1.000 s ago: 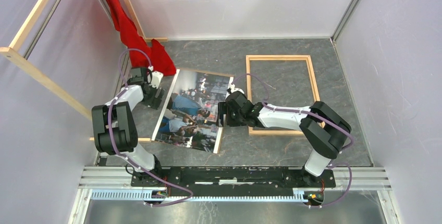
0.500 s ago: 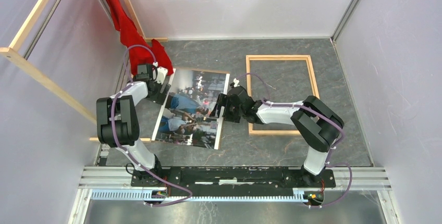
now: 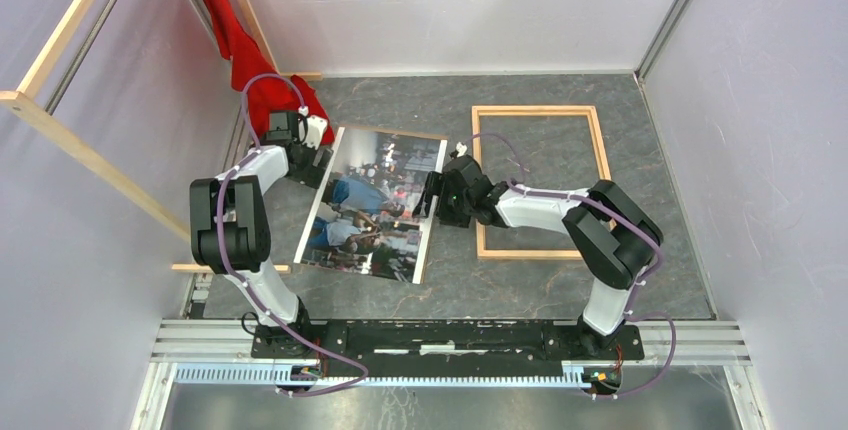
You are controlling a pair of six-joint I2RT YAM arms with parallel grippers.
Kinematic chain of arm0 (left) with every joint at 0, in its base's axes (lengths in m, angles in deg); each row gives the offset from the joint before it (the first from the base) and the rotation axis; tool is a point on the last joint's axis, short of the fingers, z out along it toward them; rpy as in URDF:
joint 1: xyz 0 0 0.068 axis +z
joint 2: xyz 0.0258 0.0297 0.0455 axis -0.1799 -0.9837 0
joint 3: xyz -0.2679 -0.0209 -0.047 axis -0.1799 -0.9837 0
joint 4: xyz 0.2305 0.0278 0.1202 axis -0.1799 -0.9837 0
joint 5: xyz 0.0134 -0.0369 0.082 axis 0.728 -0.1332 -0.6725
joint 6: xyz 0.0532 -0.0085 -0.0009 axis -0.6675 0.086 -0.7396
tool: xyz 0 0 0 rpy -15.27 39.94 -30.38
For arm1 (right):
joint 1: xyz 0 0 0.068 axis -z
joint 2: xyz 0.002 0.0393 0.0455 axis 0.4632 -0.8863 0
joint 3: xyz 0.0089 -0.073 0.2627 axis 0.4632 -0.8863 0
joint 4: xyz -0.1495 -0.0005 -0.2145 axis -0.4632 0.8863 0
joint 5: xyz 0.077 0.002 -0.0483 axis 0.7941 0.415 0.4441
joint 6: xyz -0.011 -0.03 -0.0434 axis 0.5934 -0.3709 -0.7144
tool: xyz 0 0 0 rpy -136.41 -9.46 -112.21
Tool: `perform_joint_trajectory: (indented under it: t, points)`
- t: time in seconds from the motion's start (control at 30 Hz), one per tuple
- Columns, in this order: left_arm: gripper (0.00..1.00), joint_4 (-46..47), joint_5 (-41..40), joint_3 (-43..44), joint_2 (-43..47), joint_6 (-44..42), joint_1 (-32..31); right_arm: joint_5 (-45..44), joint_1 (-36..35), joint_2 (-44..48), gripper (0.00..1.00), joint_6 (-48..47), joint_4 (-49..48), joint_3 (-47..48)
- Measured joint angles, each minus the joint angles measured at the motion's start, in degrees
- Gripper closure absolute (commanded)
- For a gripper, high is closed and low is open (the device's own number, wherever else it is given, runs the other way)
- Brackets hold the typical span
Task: Put the photo into the frame
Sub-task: Pick up the photo frame item at the center of the board.
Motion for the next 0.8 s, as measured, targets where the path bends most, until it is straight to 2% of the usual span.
perform_joint_trajectory:
  t: [0.2, 0.4, 0.8]
  points:
    - [0.03, -1.5, 0.0, 2.2, 0.7, 0.0, -0.2, -4.2, 2.3, -0.9, 0.17, -3.8, 6.4, 4.2]
    - [0.04, -2.4, 0.6, 2.4, 2.6, 0.0, -0.2, -5.1, 4.6, -4.2, 0.17, -4.8, 6.4, 8.0]
    - [0.07, 0.0, 0.5, -2.1, 2.6, 0.0, -0.2, -5.3, 4.7, -7.8, 0.19, -5.6, 5.2, 12.0]
